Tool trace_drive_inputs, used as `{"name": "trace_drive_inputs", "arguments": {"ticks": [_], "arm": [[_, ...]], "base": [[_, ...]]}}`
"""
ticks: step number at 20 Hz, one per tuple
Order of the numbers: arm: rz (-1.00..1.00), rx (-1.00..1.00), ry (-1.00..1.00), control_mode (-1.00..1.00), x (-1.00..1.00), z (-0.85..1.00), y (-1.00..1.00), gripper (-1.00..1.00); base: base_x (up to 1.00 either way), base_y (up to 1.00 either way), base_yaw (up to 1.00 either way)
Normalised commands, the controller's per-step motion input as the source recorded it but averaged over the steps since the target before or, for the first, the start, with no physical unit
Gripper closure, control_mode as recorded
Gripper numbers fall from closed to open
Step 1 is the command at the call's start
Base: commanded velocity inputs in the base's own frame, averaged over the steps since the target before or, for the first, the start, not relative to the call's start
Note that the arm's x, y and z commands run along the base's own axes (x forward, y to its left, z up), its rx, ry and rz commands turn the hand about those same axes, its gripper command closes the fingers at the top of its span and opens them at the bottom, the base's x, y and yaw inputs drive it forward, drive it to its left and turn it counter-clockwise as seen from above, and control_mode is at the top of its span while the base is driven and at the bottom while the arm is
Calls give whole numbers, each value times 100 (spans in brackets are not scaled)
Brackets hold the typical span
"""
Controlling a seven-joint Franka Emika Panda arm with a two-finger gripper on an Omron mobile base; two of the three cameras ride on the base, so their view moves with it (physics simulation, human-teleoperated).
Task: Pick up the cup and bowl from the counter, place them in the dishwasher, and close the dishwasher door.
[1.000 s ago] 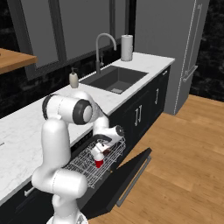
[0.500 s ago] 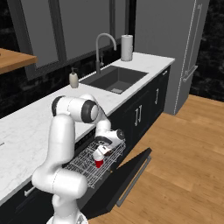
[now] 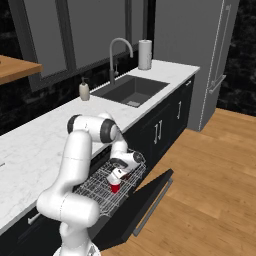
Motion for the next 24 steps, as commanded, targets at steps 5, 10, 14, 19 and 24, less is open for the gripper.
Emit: {"name": "trace_drive_inputs", "arguments": {"ticks": [5, 10, 14, 19, 24], "arm": [[0, 0, -2, -100, 31, -46, 1, 100], [0, 0, 0, -100, 29, -56, 3, 100], [1, 0, 0, -100, 7, -37, 4, -100], [1, 0, -2, -100, -50, 10, 0, -100], [0, 0, -7, -100, -42, 9, 0, -100]], "base": [[0, 0, 0], [0, 0, 0], [0, 0, 0], [0, 0, 0], [0, 0, 0]]}}
